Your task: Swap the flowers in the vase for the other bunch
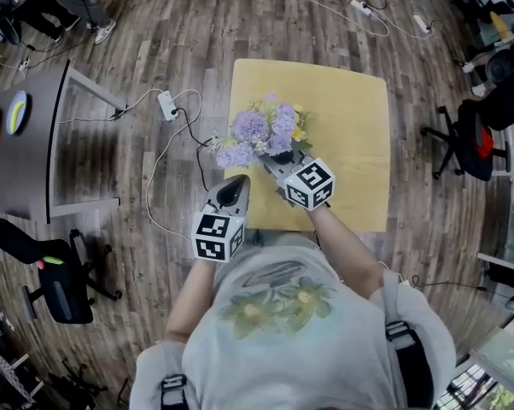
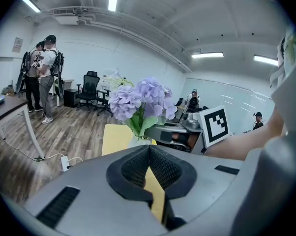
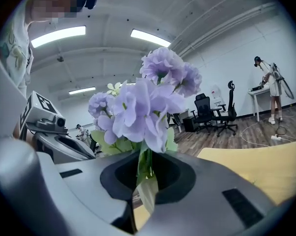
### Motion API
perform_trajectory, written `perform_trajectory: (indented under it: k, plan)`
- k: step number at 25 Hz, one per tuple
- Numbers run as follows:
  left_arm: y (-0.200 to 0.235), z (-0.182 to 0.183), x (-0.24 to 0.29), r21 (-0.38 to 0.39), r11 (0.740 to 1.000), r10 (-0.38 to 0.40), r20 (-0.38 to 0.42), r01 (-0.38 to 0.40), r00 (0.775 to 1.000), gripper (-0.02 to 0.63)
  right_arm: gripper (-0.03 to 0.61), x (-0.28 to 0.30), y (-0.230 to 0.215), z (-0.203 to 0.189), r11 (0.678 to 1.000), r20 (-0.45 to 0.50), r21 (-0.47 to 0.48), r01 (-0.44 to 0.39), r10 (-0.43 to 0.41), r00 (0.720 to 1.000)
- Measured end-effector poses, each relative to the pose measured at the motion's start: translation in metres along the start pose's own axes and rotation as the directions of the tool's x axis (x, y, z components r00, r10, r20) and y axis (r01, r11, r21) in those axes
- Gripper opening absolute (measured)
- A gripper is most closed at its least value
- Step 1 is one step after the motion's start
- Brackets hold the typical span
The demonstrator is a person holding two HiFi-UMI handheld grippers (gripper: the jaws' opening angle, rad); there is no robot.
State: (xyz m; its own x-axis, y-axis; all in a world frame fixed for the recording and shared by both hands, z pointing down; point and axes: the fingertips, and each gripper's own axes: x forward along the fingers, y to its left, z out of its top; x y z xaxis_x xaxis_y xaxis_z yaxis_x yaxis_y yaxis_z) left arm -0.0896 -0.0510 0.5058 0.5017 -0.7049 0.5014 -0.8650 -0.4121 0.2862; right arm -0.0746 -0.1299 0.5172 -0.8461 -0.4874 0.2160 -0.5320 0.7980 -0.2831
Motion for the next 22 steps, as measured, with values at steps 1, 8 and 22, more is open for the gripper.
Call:
perform_trajectory:
  k: [1,8,22]
  plan:
    - [0.0,-0.001,-0.001,0.0,1.0,0.0,0.0,0.0,1.0,0.018,0.057,0.0,0.001,0.0,1.0,-0.001,-0.001,0.001,-0.001,1.0]
    - [-0.001,-0.002,-0.005,0.002,1.0,-0.004,0.003,0.004,1.0,0.018,0.057,-0.009,0.005,0.0,0.999,-0.016,-0.027,0.043,-0.043,0.999]
    - [-0.004,-0.001,-0.011,0.011,1.0,-0.025,0.01,0.025,1.0,0.018,0.141,-0.019,0.007,0.002,0.991,-0.069,-0.014,0.134,-0.135,0.989]
